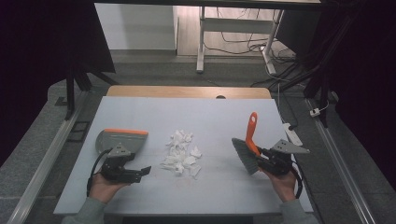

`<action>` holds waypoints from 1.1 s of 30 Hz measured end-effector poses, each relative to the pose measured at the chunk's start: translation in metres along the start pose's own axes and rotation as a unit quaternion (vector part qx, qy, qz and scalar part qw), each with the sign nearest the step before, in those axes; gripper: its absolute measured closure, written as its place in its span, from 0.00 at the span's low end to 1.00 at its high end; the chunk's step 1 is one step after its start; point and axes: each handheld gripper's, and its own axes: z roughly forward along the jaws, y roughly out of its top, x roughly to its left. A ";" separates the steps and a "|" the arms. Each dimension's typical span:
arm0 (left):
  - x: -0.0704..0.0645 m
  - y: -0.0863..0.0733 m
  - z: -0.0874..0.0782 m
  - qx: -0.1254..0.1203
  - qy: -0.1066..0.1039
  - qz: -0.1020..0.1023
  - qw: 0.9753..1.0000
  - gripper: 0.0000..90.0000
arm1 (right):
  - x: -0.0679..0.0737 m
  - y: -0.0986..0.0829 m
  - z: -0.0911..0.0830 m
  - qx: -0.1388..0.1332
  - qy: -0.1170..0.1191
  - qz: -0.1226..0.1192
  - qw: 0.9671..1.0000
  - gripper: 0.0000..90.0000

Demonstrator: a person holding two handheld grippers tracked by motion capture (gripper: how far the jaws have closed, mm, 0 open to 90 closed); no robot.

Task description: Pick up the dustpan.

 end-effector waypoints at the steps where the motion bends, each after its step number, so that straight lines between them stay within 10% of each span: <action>1: -0.001 0.001 0.000 -0.001 -0.001 0.001 1.000 0.18 | 0.000 0.000 0.000 0.000 0.000 0.000 1.000 0.77; 24: -0.015 0.034 -0.009 -0.011 0.014 0.004 1.000 0.18 | -0.005 -0.001 -0.005 -0.012 -0.002 0.015 1.000 0.77; 33: 0.002 0.033 -0.028 -0.011 0.039 -0.007 0.999 0.19 | 0.000 0.001 -0.002 -0.006 -0.002 0.000 1.000 0.77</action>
